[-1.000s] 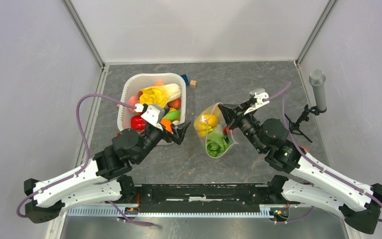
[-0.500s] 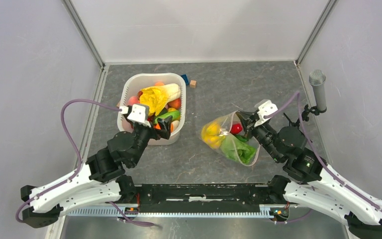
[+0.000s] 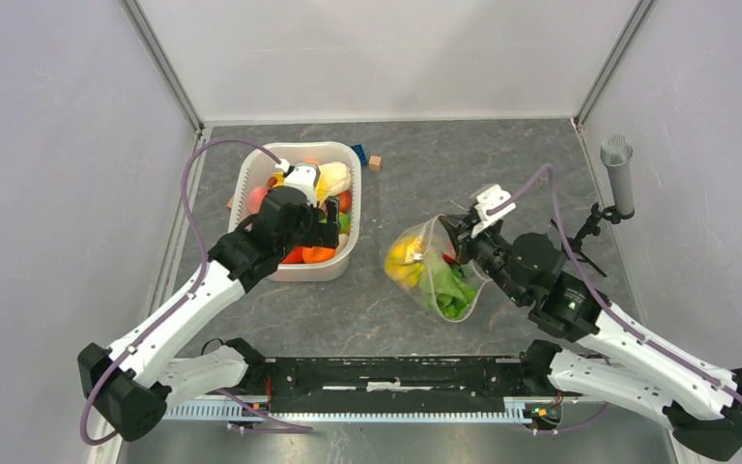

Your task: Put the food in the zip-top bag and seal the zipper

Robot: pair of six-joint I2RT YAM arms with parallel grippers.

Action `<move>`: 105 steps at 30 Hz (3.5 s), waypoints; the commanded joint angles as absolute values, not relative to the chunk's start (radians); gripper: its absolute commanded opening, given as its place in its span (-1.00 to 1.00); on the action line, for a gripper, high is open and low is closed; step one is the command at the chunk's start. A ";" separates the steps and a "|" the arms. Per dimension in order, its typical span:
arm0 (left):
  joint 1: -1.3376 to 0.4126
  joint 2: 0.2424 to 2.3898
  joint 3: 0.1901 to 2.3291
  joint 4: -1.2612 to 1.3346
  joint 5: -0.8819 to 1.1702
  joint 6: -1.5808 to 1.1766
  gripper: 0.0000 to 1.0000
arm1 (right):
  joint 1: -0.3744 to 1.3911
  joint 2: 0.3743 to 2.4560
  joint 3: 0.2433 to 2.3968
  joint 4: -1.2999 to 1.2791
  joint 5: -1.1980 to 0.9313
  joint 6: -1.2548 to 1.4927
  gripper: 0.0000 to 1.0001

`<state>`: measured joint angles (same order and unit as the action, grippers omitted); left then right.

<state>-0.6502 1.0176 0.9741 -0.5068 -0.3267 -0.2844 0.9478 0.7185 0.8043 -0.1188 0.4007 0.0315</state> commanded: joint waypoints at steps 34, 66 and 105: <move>-0.563 1.132 0.885 -0.519 -0.161 -0.286 -0.30 | 0.947 0.812 0.838 -0.017 0.263 0.102 -0.92; -0.575 0.835 0.971 -0.040 0.584 -0.519 -0.28 | 0.946 0.836 0.812 0.070 0.319 0.196 -0.92; -1.010 1.112 1.017 -0.064 -0.048 -0.114 0.35 | 0.946 0.861 0.770 0.225 0.330 0.408 -0.91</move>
<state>-1.0077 1.1145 1.0138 -0.1047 0.0132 -0.1562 0.9478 0.8658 0.7635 0.1593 0.3374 0.3901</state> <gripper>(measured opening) 0.733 0.047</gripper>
